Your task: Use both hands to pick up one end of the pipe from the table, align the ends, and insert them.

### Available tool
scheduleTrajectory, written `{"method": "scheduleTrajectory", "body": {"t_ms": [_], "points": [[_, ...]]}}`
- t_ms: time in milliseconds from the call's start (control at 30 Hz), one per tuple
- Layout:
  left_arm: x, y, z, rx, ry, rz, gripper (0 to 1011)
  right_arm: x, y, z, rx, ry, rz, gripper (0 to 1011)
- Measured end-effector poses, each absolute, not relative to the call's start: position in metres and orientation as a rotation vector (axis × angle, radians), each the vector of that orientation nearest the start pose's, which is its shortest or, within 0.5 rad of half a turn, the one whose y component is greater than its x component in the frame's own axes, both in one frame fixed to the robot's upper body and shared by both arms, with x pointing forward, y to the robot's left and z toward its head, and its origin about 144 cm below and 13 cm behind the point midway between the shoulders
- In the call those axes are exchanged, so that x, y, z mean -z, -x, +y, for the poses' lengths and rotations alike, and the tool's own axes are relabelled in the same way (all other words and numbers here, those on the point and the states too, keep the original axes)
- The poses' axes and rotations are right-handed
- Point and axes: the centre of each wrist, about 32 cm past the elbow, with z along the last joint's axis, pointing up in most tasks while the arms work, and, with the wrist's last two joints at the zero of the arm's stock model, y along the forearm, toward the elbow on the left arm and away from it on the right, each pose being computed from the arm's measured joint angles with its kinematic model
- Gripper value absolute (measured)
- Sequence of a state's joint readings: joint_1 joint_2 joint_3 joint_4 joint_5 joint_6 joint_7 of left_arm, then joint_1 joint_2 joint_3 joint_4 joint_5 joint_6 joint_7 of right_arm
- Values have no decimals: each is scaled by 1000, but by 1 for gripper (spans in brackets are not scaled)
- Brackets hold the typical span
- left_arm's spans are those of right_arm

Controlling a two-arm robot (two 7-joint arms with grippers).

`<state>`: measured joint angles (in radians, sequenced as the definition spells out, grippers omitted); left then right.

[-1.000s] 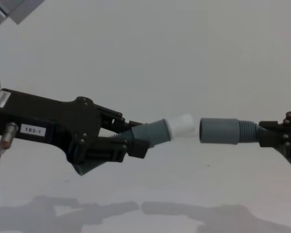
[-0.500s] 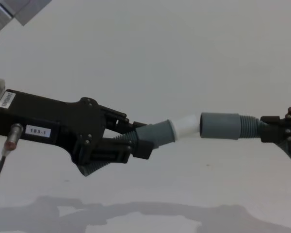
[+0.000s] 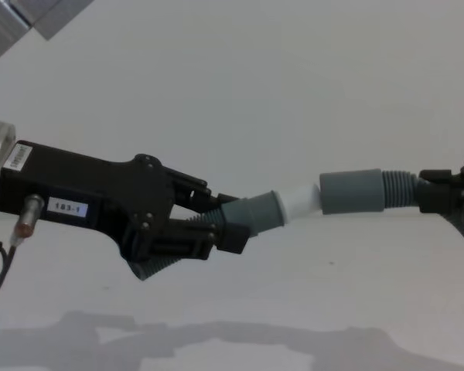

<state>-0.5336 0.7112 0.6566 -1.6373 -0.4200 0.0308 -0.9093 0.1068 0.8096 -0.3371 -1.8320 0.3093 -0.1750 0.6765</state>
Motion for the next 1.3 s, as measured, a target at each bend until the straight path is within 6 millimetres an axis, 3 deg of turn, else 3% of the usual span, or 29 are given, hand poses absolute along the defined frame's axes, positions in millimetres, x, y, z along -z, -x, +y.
{"method": "scheduleTrajectory", "body": {"t_ms": [1300], "points": [[-1287,-521,261,-147,-323,-319,336,-1251,-458,-306,425,270,-420,41]]}}
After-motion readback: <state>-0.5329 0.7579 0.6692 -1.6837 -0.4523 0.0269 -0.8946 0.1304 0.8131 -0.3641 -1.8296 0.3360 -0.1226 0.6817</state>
